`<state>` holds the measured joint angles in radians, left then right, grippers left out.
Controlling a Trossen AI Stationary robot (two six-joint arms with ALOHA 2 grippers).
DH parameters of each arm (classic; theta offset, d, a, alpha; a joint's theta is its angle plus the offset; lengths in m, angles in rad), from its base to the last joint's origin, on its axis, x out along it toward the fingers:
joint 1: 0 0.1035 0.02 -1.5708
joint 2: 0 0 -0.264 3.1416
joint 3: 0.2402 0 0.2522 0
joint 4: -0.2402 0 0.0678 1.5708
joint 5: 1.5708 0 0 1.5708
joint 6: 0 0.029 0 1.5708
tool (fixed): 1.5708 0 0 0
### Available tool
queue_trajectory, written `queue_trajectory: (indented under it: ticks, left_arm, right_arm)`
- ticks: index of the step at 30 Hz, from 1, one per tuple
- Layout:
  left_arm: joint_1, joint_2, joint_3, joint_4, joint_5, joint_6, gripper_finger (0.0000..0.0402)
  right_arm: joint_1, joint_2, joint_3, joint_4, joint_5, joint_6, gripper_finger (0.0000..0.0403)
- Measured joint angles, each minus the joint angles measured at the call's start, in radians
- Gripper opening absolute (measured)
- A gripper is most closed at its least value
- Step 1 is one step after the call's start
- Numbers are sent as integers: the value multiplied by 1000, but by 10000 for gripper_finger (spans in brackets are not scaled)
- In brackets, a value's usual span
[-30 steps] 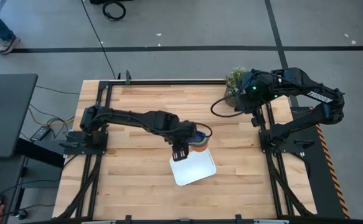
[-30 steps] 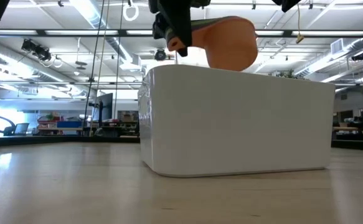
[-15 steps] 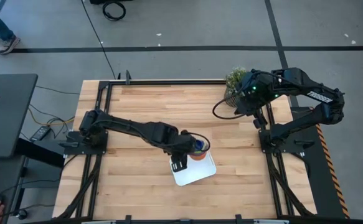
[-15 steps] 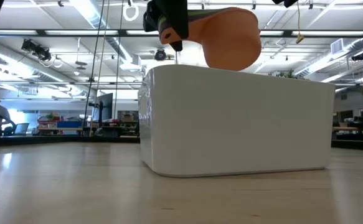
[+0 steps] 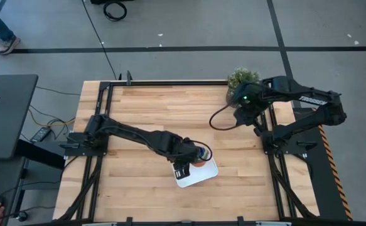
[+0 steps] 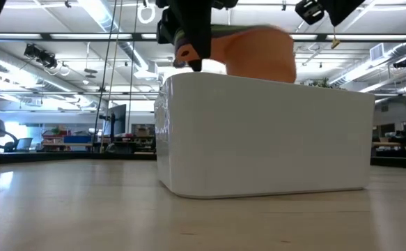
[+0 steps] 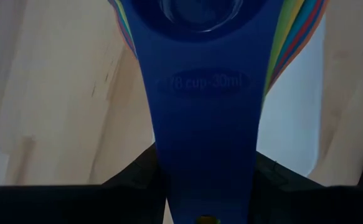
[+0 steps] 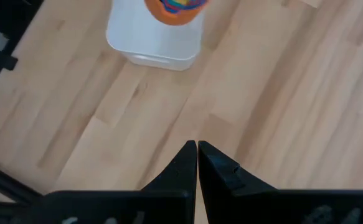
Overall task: Nest measuring cups in basket
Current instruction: Put the nested measuring cups into the white bin
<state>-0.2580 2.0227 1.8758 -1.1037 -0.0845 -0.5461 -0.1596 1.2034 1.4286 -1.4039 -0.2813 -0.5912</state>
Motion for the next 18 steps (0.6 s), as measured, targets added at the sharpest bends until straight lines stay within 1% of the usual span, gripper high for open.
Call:
queue_trajectory:
  ticks: [8,12,18]
  left_arm:
    - [-28,29,0,14,17,-30,141]
    - [-40,58,-2,7,38,-41,141]
    - [-39,82,-1,33,36,-37,141]
  right_arm:
    - [14,1,-90,94,-9,-23,22]
    - [14,5,-92,96,-9,-39,22]
    - [14,5,-93,107,-8,-45,22]
